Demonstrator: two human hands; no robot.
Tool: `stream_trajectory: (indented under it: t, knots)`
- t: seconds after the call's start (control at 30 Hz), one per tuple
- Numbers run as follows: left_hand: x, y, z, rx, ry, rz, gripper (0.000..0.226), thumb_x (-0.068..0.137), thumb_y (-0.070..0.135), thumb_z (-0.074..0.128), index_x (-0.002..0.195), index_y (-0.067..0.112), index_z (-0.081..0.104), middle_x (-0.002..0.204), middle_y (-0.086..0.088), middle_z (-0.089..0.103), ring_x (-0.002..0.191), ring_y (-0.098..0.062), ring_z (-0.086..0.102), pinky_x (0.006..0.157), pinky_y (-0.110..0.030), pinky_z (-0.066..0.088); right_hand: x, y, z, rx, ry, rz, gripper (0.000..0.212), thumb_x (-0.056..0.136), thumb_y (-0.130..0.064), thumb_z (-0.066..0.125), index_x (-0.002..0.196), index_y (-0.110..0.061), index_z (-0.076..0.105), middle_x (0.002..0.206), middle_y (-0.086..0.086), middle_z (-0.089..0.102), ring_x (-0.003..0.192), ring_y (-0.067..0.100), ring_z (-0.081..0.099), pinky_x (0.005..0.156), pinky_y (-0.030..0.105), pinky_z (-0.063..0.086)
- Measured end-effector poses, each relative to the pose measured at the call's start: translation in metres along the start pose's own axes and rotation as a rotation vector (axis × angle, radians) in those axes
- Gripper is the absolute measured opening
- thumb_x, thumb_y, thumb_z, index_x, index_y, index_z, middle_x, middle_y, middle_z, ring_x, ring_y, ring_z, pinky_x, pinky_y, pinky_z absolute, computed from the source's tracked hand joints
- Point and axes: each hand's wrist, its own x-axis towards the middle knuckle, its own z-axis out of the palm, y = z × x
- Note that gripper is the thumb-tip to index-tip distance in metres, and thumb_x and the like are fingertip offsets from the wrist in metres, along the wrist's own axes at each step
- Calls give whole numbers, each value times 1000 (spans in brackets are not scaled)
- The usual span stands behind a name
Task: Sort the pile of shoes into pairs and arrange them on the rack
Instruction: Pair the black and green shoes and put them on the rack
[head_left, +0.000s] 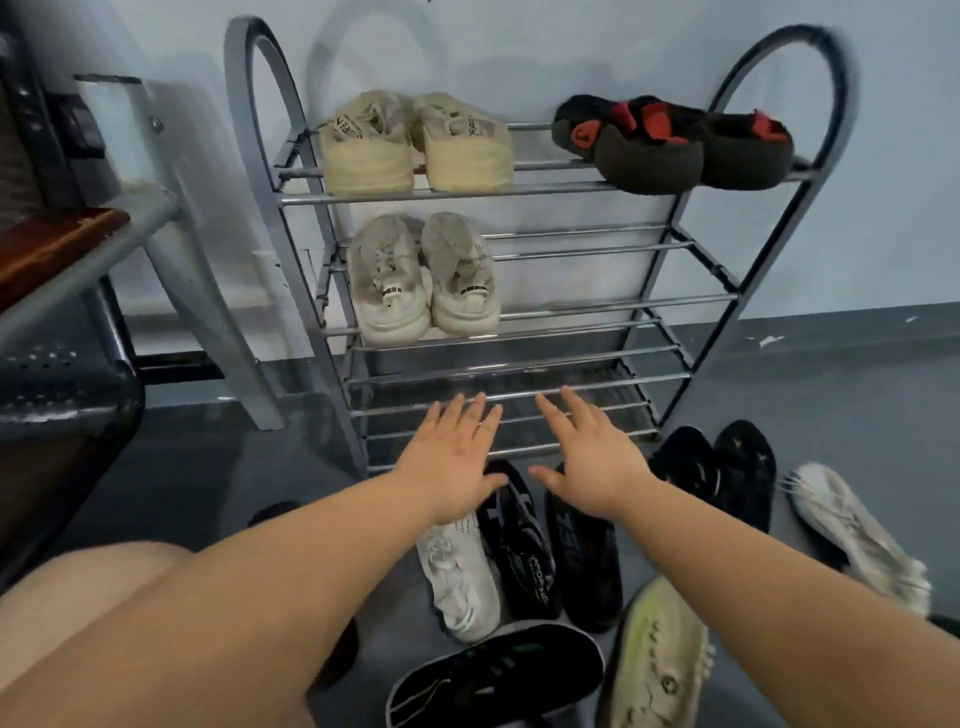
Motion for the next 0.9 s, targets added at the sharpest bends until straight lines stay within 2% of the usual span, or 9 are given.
stream_trajectory:
  t: [0.13, 0.27, 0.4, 0.63, 0.9]
  knots:
    - [-10, 27, 29, 21, -140, 86, 81, 92, 57, 30, 148, 16, -12, 157, -9, -14, 145, -26, -9, 116, -39, -5, -40, 19, 48, -33, -114, 30, 87, 88, -58, 46, 151, -28, -7, 160, 6, -7, 146, 26, 6, 111, 41, 29]
    - [-7, 44, 40, 116, -158, 179, 79, 93, 56, 28, 148, 15, -12, 157, -9, -13, 145, -25, -9, 117, -38, -6, -66, 39, 83, -13, -188, 81, 87, 87, -57, 48, 151, -28, -5, 160, 6, -5, 146, 26, 6, 112, 42, 27]
    - [10, 76, 51, -5, -171, 114, 79, 93, 55, 32, 149, 16, -9, 157, -8, -14, 145, -24, -9, 117, -37, -4, -80, 68, 95, 18, -211, 154, 86, 89, -55, 47, 151, -27, -4, 160, 6, -6, 146, 26, 6, 114, 42, 25]
    - [58, 135, 69, -45, -182, 172, 78, 93, 54, 33, 149, 16, -7, 158, -8, -11, 146, -24, -6, 117, -38, -2, -95, 143, 98, 22, -215, 298, 80, 91, -55, 42, 152, -25, -2, 160, 6, -4, 146, 26, 8, 112, 41, 27]
    - [113, 174, 105, -139, -267, 150, 75, 93, 54, 32, 149, 19, -3, 159, -6, -3, 146, -24, 0, 118, -38, 1, -88, 224, 114, 73, -239, 492, 78, 90, -55, 43, 151, -24, 5, 159, 8, 9, 143, 30, 18, 109, 43, 30]
